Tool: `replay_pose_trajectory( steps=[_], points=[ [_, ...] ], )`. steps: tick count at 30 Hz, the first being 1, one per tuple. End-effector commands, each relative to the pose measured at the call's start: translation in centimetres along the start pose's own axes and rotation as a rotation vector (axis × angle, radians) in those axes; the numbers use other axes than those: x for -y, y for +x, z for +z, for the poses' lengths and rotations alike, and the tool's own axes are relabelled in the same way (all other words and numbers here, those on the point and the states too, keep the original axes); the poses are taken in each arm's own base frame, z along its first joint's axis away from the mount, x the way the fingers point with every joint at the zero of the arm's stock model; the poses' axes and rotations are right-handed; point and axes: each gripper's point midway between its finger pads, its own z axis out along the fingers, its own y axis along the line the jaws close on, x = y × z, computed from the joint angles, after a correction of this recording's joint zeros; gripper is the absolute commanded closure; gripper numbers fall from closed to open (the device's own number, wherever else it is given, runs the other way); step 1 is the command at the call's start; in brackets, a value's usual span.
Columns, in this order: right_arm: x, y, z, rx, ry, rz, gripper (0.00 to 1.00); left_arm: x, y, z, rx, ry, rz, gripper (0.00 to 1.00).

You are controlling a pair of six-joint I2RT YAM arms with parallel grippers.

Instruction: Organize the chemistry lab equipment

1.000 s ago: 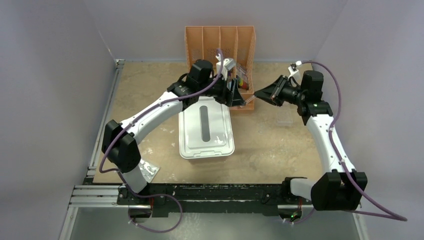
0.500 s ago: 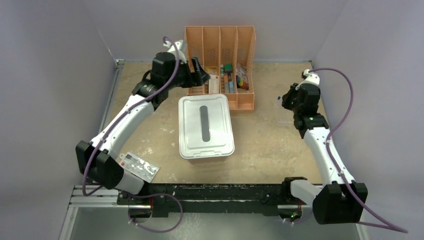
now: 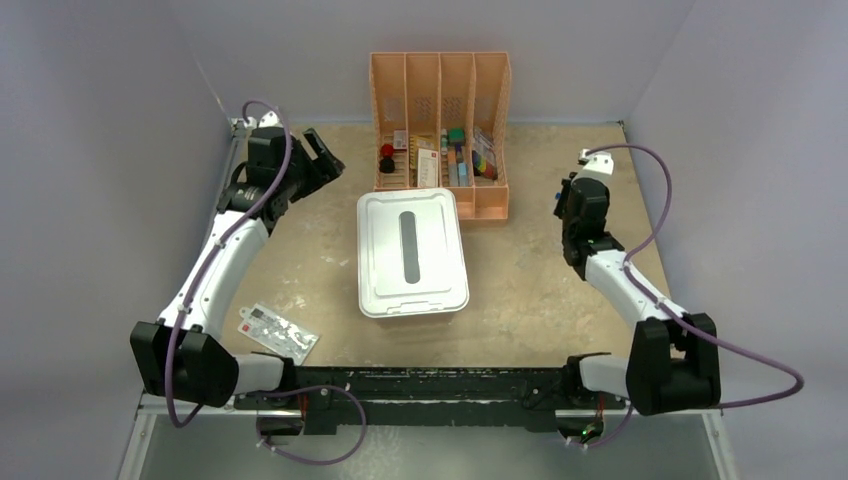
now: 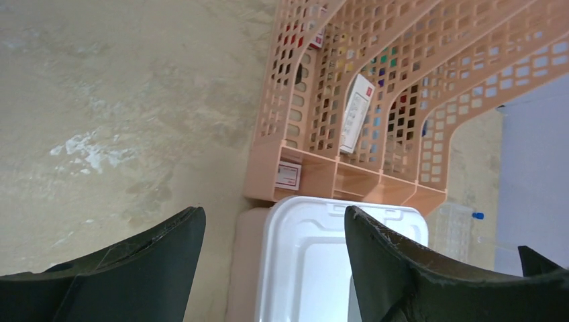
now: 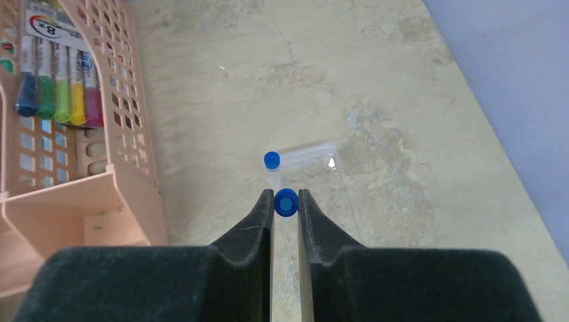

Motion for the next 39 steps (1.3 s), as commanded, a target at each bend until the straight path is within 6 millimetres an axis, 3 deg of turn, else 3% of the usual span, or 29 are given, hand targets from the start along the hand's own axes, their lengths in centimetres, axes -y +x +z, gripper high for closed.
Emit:
replay_pose_trajectory(
  steps=[1, 23, 39],
  points=[
    [-0.3, -1.3, 1.2, 0.091, 0.023, 0.085, 0.95, -1.0, -0.3, -1.0, 0.008, -0.022, -0.031, 0.25],
    [-0.5, 2.5, 4.2, 0.054, 0.072, 0.143, 0.94, -1.2, 0.7, 0.5, -0.063, -0.024, -0.024, 0.25],
    [-0.6, 3.6, 5.3, -0.007, 0.097, 0.114, 0.91, -1.9, 1.1, 0.6, -0.078, -0.046, -0.005, 0.25]
  ],
)
